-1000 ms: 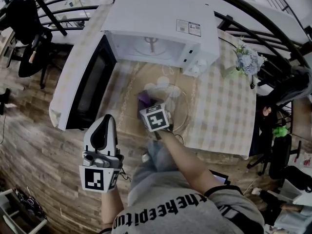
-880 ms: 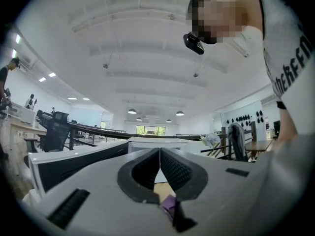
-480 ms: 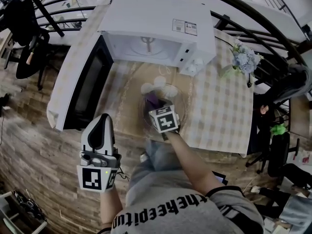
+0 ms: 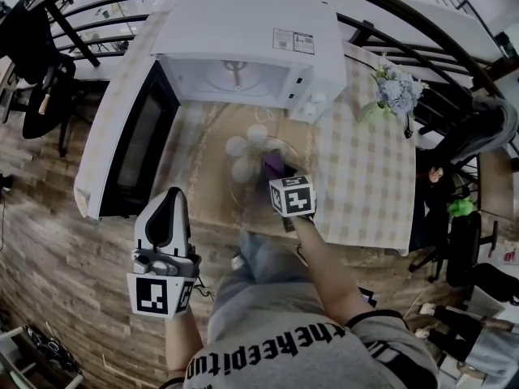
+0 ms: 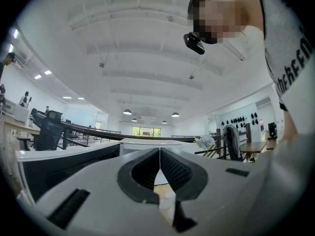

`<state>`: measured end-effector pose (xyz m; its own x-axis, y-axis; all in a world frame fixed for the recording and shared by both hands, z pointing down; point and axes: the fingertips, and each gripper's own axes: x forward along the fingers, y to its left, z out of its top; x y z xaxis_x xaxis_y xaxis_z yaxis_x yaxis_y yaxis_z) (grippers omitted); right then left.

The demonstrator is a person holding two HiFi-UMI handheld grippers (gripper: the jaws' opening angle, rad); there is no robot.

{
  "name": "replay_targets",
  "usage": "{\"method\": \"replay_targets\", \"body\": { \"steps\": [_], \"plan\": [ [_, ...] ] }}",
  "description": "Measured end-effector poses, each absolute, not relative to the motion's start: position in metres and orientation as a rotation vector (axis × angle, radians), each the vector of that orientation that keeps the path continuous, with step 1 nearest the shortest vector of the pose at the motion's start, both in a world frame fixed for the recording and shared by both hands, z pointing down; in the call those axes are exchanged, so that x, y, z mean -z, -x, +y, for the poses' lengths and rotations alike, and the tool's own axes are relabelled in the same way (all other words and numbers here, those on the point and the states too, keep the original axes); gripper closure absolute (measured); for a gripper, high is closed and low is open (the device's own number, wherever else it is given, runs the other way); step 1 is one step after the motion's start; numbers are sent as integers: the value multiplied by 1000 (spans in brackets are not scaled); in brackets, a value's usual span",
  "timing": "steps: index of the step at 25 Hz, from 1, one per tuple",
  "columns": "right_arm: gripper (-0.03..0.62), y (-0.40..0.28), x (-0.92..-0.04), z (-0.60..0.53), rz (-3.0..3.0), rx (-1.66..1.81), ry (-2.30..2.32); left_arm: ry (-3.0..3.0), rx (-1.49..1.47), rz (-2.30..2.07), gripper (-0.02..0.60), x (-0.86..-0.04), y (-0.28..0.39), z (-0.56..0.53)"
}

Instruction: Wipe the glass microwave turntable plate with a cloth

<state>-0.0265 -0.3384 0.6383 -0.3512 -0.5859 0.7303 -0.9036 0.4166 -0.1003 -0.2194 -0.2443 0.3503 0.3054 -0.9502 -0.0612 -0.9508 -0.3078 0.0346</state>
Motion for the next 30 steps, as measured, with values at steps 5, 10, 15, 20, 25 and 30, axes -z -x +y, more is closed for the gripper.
{"method": "replay_targets", "body": {
  "steps": [5, 10, 15, 20, 25, 30],
  "plan": [
    [488, -6, -639, -338, -2016, -680, -1327, 2542, -116, 1823, 571, -349, 213, -244],
    [488, -34, -638, -336, -1973, -688, -1383, 2548, -118, 1807, 571, -347, 208, -242],
    [488, -58, -637, -332, -1934, -667, -1416, 2546, -114, 1803, 571, -346, 205, -239],
    [487, -74, -635, -325, -1917, -633, -1445, 2549, -112, 1802, 571, -345, 205, -234],
    [487, -71, -635, -327, -1906, -693, -1452, 2557, -117, 1793, 571, -347, 202, -231],
    [488, -6, -627, -317, -2056, -771, -1318, 2548, -126, 1802, 571, -346, 203, -226]
  ]
}}
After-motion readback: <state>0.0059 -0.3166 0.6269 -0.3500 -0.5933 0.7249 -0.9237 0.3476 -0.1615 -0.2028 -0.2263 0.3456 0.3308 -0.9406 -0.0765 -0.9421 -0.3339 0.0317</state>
